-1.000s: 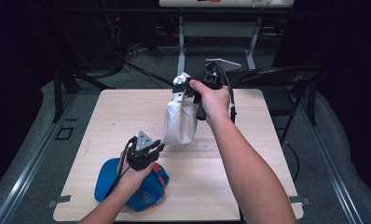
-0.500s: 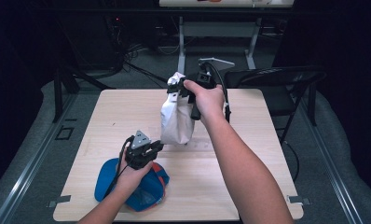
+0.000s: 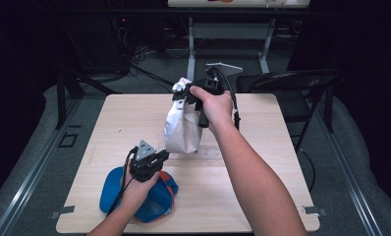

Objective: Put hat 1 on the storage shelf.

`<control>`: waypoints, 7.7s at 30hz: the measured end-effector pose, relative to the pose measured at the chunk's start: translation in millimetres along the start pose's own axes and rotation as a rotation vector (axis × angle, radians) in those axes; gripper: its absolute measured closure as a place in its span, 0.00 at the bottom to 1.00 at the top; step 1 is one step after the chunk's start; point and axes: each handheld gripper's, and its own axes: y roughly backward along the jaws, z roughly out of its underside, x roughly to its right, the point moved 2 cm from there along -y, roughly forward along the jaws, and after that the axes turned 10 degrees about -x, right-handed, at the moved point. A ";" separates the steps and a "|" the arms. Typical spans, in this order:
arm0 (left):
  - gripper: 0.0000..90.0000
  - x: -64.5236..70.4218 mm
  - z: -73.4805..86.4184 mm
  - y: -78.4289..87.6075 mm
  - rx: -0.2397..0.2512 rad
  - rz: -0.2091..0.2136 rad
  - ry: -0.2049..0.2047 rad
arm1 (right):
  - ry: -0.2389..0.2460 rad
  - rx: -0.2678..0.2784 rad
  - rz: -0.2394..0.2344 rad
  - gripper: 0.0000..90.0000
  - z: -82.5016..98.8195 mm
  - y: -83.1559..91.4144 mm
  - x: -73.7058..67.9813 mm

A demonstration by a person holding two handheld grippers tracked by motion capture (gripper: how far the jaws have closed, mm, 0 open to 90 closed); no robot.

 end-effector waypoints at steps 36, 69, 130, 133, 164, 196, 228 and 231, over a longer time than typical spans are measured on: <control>0.88 15.8 -20.0 -11.4 -0.001 -0.072 -0.122 | 0.022 -0.014 0.016 0.89 0.2 -5.2 3.9; 0.68 -11.4 8.5 2.6 -0.044 0.018 -0.014 | 0.061 -0.039 0.118 0.76 6.5 -13.5 28.5; 0.56 -78.3 69.0 56.3 -0.088 -0.100 0.104 | 0.249 -0.078 0.258 0.67 162.3 -56.5 175.4; 0.56 -77.5 69.1 56.2 -0.091 -0.101 0.100 | 0.252 -0.105 0.253 0.67 164.7 -66.8 175.3; 0.56 -78.3 69.9 55.4 -0.090 -0.110 0.098 | 0.260 -0.242 0.123 0.67 178.3 -134.1 169.2; 0.56 -78.4 69.8 55.9 -0.091 -0.117 0.091 | 0.247 -0.295 0.099 0.84 182.8 -136.1 168.5; 0.56 -78.2 69.8 55.7 -0.093 -0.120 0.089 | 0.179 -0.204 0.125 0.86 172.7 -60.0 178.6; 0.56 -78.1 69.9 55.5 -0.093 -0.120 0.092 | 0.173 -0.193 0.139 0.86 171.1 -48.5 181.0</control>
